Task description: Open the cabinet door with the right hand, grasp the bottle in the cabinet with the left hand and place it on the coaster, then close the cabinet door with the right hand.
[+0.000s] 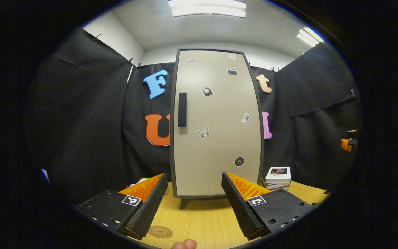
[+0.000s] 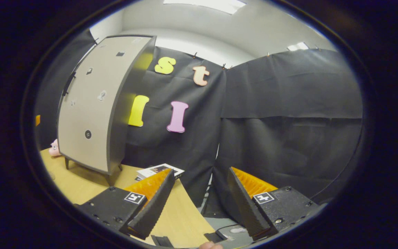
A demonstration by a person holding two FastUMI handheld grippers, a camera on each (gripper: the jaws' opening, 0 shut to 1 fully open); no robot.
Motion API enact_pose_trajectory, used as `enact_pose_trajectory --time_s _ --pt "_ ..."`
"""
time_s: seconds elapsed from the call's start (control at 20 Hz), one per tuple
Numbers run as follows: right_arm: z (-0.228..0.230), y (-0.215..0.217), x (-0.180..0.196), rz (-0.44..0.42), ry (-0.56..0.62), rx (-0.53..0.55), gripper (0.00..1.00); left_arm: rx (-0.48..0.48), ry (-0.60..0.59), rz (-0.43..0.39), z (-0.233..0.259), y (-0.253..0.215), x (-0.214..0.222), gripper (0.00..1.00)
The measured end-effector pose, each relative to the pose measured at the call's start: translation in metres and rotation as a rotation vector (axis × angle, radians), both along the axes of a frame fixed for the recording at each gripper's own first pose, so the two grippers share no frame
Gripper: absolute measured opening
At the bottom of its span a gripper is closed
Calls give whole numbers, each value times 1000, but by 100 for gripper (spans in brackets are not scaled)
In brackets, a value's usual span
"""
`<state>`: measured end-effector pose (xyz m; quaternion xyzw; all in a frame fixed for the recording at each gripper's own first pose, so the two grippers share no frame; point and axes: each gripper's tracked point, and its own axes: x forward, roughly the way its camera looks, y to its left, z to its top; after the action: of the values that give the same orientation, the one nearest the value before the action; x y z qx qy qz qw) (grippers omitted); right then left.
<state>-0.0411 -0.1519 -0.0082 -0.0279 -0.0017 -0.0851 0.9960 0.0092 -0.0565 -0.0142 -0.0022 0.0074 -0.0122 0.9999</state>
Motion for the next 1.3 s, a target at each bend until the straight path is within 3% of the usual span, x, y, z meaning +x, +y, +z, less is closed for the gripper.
enact_pose_trajectory --time_s 0.15,0.3,0.4,0.5,0.6,0.75,0.95,1.3 --pt "-36 -20 4 -28 26 -54 99 2 18 -19 -7 -13 2 95" --pt "-100 -58 17 -98 147 52 100 -25 36 -32 -10 -21 1 95" --pt "-98 -61 10 -124 134 75 99 -17 33 -14 -10 -15 1 95" --pt "-70 -23 -3 -82 103 -26 99 -1 36 16 -10 -7 1 96" --pt "-39 45 -12 15 78 -58 99 9 40 36 -9 0 1 96" --pt "2 153 -27 185 42 70 99 8 39 49 -3 12 -1 96" --pt "43 252 -38 357 23 192 99 19 8 34 14 23 -6 96" --pt "72 332 -35 501 -13 186 99 -7 8 39 22 39 -11 96"
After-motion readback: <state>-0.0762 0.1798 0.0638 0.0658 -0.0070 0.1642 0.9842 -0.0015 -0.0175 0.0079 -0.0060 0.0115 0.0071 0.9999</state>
